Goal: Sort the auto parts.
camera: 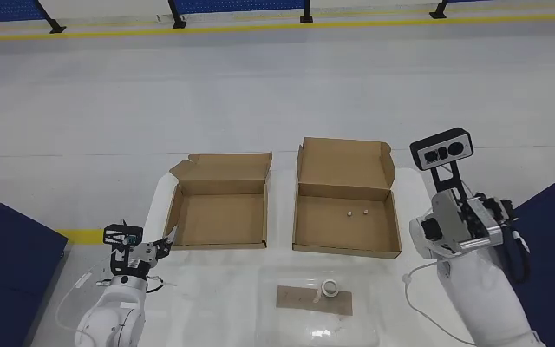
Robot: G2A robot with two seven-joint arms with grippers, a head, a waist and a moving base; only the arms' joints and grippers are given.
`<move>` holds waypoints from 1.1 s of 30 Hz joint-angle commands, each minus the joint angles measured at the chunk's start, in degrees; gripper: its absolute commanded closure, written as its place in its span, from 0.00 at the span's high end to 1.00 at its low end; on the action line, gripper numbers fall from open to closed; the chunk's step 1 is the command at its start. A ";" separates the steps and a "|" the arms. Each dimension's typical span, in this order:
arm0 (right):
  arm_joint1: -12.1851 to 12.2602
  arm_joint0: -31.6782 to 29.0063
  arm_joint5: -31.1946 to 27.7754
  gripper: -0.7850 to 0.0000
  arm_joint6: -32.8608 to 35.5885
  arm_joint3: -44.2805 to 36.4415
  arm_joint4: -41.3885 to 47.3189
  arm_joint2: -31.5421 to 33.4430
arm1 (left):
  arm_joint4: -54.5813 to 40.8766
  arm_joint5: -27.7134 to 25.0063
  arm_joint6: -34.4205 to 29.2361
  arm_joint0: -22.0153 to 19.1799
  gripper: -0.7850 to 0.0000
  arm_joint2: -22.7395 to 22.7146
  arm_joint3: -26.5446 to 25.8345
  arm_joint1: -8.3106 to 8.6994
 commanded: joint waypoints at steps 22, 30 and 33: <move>0.33 -0.95 1.32 0.00 -2.52 -0.27 -7.02 2.61 | 0.00 0.00 0.00 0.00 1.00 0.00 0.00 0.00; 1.83 -5.27 6.12 0.00 -1.94 0.58 -23.52 12.38 | 0.00 0.00 0.00 0.00 1.00 0.00 0.00 0.00; 2.54 -7.69 7.24 0.00 -1.49 0.95 -31.68 16.41 | 0.00 0.00 0.00 0.00 1.00 0.00 0.00 0.00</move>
